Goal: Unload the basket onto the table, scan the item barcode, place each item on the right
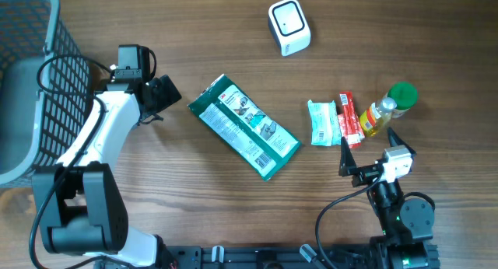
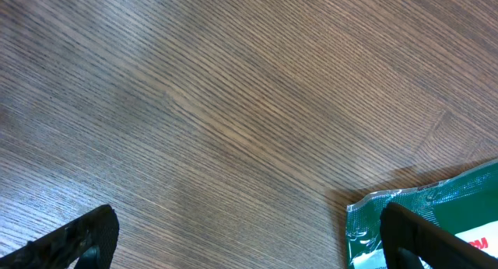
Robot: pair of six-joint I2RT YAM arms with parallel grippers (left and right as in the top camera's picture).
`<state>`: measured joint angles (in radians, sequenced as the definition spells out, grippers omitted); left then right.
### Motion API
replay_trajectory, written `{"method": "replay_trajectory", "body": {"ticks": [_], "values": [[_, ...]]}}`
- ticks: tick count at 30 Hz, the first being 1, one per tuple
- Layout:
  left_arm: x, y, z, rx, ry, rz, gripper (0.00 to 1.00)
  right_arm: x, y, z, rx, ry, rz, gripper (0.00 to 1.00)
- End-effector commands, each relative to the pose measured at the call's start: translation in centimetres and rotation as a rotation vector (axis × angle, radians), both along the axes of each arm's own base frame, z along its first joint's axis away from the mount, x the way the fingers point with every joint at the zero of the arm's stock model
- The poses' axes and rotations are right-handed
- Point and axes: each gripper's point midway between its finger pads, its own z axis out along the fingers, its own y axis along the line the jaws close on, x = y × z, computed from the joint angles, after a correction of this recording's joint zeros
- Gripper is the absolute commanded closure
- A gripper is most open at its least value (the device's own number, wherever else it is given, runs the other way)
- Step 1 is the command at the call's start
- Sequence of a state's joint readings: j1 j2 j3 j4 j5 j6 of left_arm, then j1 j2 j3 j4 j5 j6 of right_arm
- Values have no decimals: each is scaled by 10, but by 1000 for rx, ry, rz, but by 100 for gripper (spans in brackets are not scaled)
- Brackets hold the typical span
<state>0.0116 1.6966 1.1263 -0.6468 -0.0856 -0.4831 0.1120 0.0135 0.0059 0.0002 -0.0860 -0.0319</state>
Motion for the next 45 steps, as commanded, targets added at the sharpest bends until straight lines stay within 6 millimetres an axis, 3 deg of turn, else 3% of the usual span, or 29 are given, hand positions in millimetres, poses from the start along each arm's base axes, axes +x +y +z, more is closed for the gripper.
{"method": "replay_trajectory", "body": {"ticks": [1,19,22,27,31,34,39,45], "values": [[-1,4,2,20,-3,-3,0,-1,2,3,-12,-18,13,0],[-1,4,1,20,-1,-2,0,-1,2,3,-13,-18,12,0],[1,4,18,21,-48,-1,0,-1,2,3,-12,-18,12,0],[0,4,95,24,-264,1,0,-1,2,3,-12,-18,13,0],[-25,4,189,28,-534,4,0,-1,2,3,-12,-18,13,0],[-51,3,239,30,-690,5,0,-1,2,3,-12,-18,12,0],[-93,3,294,33,-885,7,0,-1,2,3,-12,-18,13,0],[-136,2,325,34,-1011,6,0,-1,2,3,-13,-18,13,0]]}}
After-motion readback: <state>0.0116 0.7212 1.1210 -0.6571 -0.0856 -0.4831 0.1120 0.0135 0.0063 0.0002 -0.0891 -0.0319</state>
